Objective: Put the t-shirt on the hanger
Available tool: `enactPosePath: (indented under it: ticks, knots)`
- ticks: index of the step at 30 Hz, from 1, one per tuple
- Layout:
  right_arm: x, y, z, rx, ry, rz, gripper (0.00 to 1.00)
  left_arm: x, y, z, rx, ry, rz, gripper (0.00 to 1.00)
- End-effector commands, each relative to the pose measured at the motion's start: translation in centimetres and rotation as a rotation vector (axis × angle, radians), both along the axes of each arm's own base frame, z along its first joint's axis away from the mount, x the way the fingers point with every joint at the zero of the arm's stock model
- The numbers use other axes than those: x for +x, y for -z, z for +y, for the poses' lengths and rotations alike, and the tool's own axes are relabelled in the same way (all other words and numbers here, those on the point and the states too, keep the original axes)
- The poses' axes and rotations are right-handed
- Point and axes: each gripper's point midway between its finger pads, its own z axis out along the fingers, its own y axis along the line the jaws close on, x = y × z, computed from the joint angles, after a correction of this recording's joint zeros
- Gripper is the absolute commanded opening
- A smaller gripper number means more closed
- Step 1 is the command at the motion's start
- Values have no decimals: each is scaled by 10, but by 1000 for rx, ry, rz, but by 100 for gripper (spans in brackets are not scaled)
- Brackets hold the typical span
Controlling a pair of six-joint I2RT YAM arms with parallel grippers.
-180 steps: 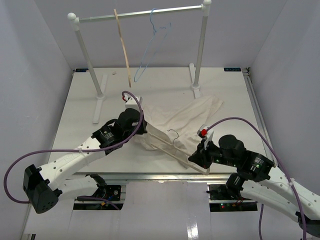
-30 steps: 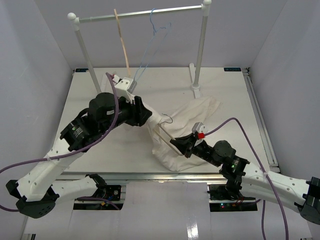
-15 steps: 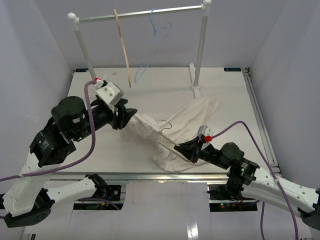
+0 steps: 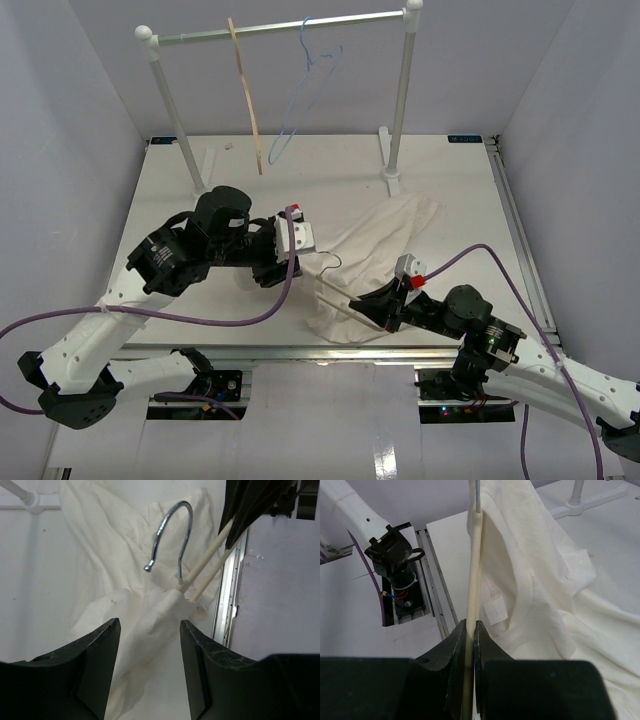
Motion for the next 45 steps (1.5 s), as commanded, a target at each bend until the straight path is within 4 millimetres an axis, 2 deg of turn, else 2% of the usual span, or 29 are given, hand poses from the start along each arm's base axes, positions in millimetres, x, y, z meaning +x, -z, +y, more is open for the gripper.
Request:
enactPosePath:
  ticks: [1,9,16,18,20,23,25,26,33,34,35,36,38,41,45]
  knots:
    - [-14,-58,0,144,-66,-88,8,-27,18,-1,18,158,23,62]
    - [-20,-69,-1,167,-98,-117,8,-38,39,-4,35,235,64,62]
    - [-26,-77,0,175,-133,-137,8,-31,56,-6,76,216,90,56]
    - [-26,-78,1,175,-134,-139,8,-28,62,-4,96,197,90,48]
    - [-24,-77,1,171,-131,-140,8,-27,64,-4,99,193,97,33]
    - [-24,-76,3,169,-129,-140,8,-31,66,-6,95,201,122,30]
    - [-21,-76,3,167,-114,-141,8,-34,67,-6,95,213,135,4]
    - [-19,-76,2,167,-105,-142,8,-35,66,-6,92,220,141,0]
    - [3,-77,-1,131,7,-200,8,-50,65,-8,96,259,246,0]
    - [3,-79,-1,128,7,-210,8,-50,66,-8,101,254,255,5]
    - [3,-82,-1,125,5,-220,8,-51,68,-7,111,243,271,20]
    - [2,-84,0,123,-3,-227,8,-49,70,-6,125,220,286,29]
    - [-3,-88,1,125,-31,-232,8,-41,74,-3,157,151,308,32]
    - [-7,-92,0,123,-54,-268,8,-39,71,-3,140,113,313,57]
    - [-9,-91,-3,125,-56,-273,8,-40,58,0,97,120,253,53]
